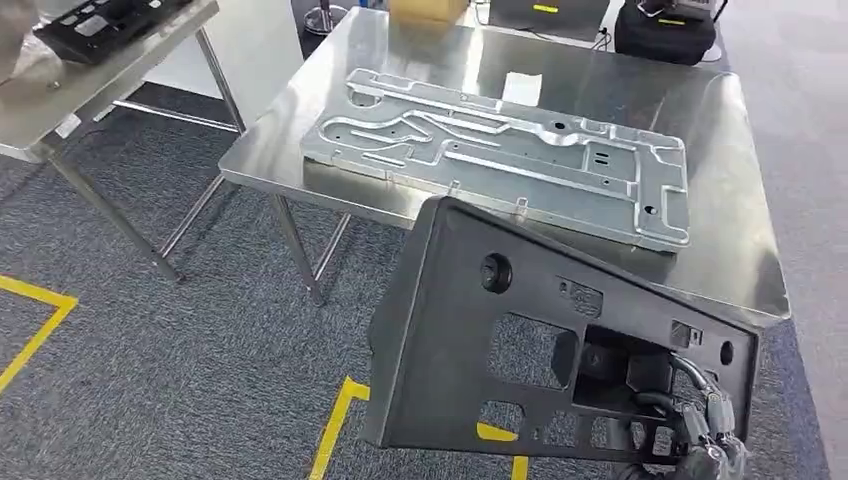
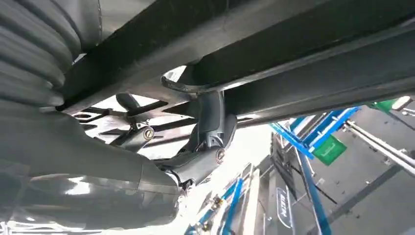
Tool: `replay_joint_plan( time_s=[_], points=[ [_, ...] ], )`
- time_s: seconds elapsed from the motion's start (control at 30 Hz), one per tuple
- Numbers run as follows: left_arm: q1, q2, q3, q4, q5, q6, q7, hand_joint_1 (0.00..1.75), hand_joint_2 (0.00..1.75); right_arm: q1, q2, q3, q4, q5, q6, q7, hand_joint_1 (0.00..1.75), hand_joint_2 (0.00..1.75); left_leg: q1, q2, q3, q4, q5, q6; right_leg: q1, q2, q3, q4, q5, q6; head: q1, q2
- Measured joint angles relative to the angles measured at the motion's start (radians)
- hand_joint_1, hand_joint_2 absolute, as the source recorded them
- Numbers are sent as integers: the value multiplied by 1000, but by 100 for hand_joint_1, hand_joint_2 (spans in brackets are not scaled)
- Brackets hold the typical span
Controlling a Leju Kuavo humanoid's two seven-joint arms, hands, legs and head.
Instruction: Take the parts from the cabinet and place them on the table.
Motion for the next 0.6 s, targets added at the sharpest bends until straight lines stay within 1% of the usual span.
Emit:
replay_joint_plan(
  time_s=[0.03, 0.07, 0.1, 0.13, 0.17, 0.2, 0.23, 0.27, 0.3, 0.33, 0.37, 0.4, 0.47, 0.5, 0.57, 0.6],
  points=[
    [1, 0, 0, 0, 1, 0, 0, 0, 0, -1, 0, 0, 0, 0, 0, 0, 175, 175, 0, 9, -1, 0, 0, 1, -2, -8, -36, 71, -38, 6, 0, 0],
    [2, 0, 0, 0, 5, 0, 0, 0, 0, 0, 0, 0, 0, -2, 0, 0, 175, 175, -1, 18, -1, 0, -1, 1, -5, -12, -76, 152, -72, 10, 0, 0],
    [3, 0, 0, 0, 8, 0, 0, 0, 0, 1, 0, -1, 0, -2, 0, 0, 175, 175, -1, 28, -2, 0, -2, 2, -8, -13, -108, 212, -87, 14, 0, 0],
    [4, 0, 0, 0, 8, 0, 0, 0, 0, 1, 0, -2, 1, -2, 0, 1, 175, 175, -1, 36, 0, 0, -3, 1, -10, -15, -118, 225, -77, 16, 0, 0],
    [3, 0, 0, 0, 10, 0, 0, 0, 0, 1, 0, -2, 1, -2, 0, 2, 175, 175, 0, 40, 1, 0, -5, 0, -12, -18, -105, 198, -51, 16, 0, 0],
    [1, 0, -1, 0, 10, 0, 1, 0, 0, 1, 0, -2, 1, -2, 0, 3, 175, 175, 0, 45, 4, 0, -6, -3, -14, -23, -67, 123, -5, 15, 0, 0],
    [0, -1, -1, 0, 10, 0, 1, 0, 0, 1, 0, -2, 1, -2, 0, 5, 175, 175, 0, 45, 8, 0, -9, -6, -15, -29, -15, 26, 41, 12, 0, 0],
    [-1, -2, -2, 0, 10, 0, 1, 0, 0, 1, 0, -2, 1, -2, 0, 8, 175, 175, 0, 47, 12, 0, -11, -10, -14, -40, 30, -55, 64, 7, 0, 0],
    [-2, -2, -3, 0, 11, 0, 1, 0, 0, 0, 0, -2, 1, -1, 0, 9, 175, 175, -7, 49, 11, 2, -14, -16, -4, -44, 38, -74, 47, 4, 0, 0],
    [-2, -2, -6, 0, 11, 0, 1, 0, 0, 1, 0, -2, 1, 1, 0, 10, 175, 175, -7, 49, 10, 3, -14, -22, -4, -41, 36, -76, 53, -1, -2, 0],
    [-2, -2, -8, 0, 12, 0, 1, 0, 0, 1, 0, -2, 1, 1, 0, 12, 175, 175, -13, 50, 10, 9, -24, -17, -10, -39, 37, -82, 57, 2, -2, 0],
    [-1, -1, -8, 0, 13, 1, 1, 0, 0, 1, 0, -2, 2, 0, 0, 13, 175, 175, -10, 48, 9, 4, -18, -4, -7, -39, 38, -80, 55, 2, -3, 0],
    [-2, -1, -11, 0, 13, 1, 1, 0, 0, 1, 0, -2, 2, -1, 0, 15, 175, 175, -7, 48, 13, 0, -17, -14, -4, -39, 39, -79, 52, -4, -4, 0],
    [-2, -1, -11, 0, 14, 0, 3, 0, 0, 1, 0, -2, 2, -2, 0, 15, 175, 175, -7, 48, 14, -3, -16, -16, -3, -39, 40, -79, 51, -6, -4, 0],
    [-2, -1, -12, 0, 17, -11, 33, 0, 0, 0, 0, -2, 4, -2, 0, 15, 175, 175, -6, 48, 17, -8, -13, -20, -2, -39, 40, -79, 50, -11, -4, 0],
    [-2, -1, -12, 0, 18, -14, 40, 0, 0, 0, 0, -2, 5, -2, 0, 15, 175, 175, -5, 48, 18, -10, -14, -24, -1, -39, 41, -79, 50, -12, -4, 0]
  ],
)
